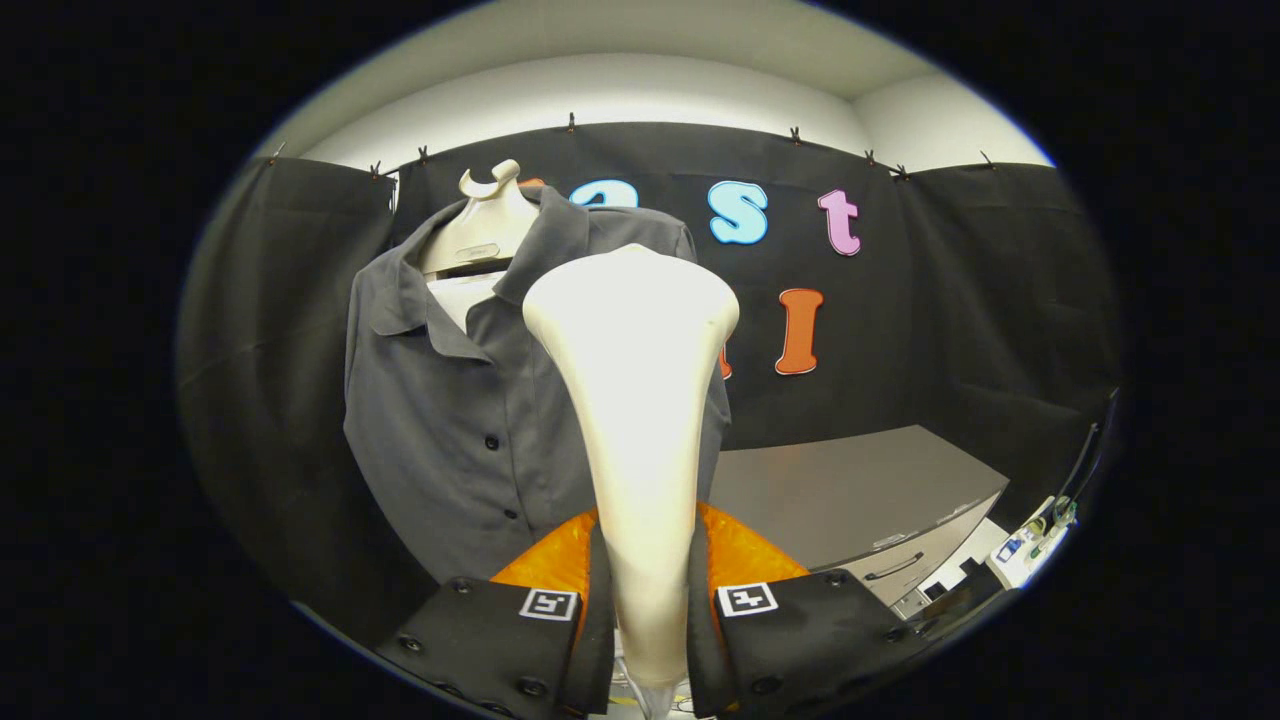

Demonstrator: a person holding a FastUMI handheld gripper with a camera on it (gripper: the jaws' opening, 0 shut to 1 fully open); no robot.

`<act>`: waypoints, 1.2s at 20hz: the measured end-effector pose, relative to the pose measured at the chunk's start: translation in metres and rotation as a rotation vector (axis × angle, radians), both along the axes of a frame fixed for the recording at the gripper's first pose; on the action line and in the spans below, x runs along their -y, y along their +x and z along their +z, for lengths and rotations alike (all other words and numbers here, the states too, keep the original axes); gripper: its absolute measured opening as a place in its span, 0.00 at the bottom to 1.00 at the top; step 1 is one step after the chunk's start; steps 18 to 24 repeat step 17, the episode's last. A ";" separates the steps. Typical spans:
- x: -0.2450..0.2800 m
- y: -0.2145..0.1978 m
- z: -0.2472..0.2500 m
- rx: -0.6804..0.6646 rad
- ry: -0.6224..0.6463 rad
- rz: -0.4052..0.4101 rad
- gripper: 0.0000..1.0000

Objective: Iron the clothes twice with a garment steamer, once on the left side and once on the right side.

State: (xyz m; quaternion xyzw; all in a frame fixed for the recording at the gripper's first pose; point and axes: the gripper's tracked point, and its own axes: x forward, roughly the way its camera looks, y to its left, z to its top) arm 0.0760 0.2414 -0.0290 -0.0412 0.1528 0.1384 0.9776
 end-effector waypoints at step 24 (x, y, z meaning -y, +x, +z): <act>-0.010 0.000 0.031 0.064 0.020 0.024 0.37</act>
